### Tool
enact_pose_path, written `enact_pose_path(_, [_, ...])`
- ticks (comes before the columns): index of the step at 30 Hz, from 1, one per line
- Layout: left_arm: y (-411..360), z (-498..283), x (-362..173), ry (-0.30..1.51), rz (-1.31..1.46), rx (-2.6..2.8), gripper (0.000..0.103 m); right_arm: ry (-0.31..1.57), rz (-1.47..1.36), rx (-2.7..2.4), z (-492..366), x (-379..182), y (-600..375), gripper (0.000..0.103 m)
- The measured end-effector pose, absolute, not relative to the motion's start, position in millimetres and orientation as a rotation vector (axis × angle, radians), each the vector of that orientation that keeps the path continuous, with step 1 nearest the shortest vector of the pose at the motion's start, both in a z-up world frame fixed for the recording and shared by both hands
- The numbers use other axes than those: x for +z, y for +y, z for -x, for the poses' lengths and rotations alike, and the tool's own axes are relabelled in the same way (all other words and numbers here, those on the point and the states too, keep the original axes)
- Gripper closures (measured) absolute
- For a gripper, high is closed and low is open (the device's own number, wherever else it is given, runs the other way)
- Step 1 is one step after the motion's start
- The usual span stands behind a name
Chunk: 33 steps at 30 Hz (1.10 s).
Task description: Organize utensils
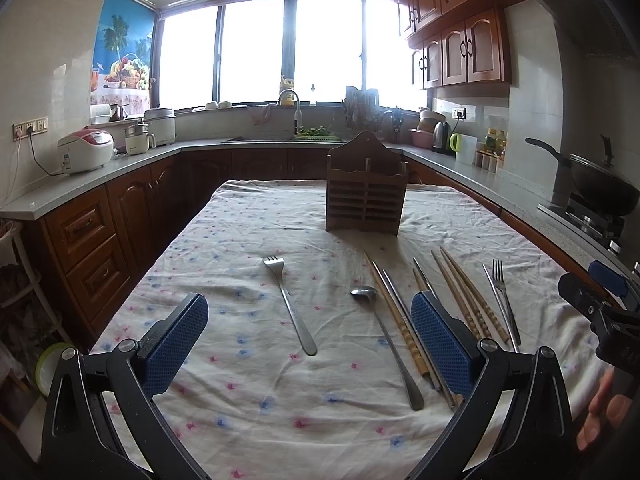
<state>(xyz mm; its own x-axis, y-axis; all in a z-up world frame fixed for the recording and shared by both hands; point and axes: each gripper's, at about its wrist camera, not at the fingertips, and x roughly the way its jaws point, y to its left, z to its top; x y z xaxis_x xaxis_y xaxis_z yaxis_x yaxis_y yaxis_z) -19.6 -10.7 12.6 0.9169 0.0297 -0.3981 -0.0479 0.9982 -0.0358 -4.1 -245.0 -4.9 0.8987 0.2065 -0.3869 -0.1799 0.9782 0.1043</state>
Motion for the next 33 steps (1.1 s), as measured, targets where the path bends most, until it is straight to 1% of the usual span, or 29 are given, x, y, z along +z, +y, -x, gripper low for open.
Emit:
enact_pose_path(6, [-7,13,12,0.436,0.073,0.015,0.000,0.416,-0.074,0.199,0,-4,-247,0.000])
enact_pose_path(16, [-1,-35,9,0.583,0.136,-0.051,0.000,0.492,-0.114,0.217,-30,-1,-254,0.000])
enact_pose_path(19, [1,-56,9,0.626,0.153,-0.064,0.002,0.528,-0.129,0.231,-45,-1,-256,0.000])
enact_pose_path(21, [1,-70,9,0.653,0.160,-0.075,0.004,0.558,-0.141,0.242,-58,-2,-256,0.003])
enact_pose_path(23, [0,-83,9,0.679,0.162,-0.084,0.006,0.593,-0.160,0.254,-71,-5,-256,0.013])
enact_pose_path(24, [-2,-90,9,0.692,0.161,-0.091,0.008,0.614,-0.170,0.259,-78,-7,-257,0.016])
enact_pose_path(26, [-4,-103,8,0.714,0.161,-0.108,0.012,0.652,-0.191,0.275,-92,-11,-256,0.030])
enact_pose_path(27, [-5,-110,8,0.726,0.162,-0.117,0.014,0.671,-0.199,0.281,-99,-13,-256,0.032])
enact_pose_path(29, [-9,-122,6,0.751,0.164,-0.135,0.019,0.699,-0.213,0.295,-112,-15,-255,0.044])
enact_pose_path(30, [-10,-129,5,0.765,0.166,-0.143,0.022,0.712,-0.217,0.300,-117,-16,-254,0.048])
enact_pose_path(31, [-12,-134,3,0.777,0.169,-0.150,0.024,0.720,-0.218,0.306,-122,-17,-253,0.052])
enact_pose_path(33, [-16,-149,1,0.805,0.169,-0.162,0.026,0.734,-0.224,0.319,-132,-18,-251,0.056])
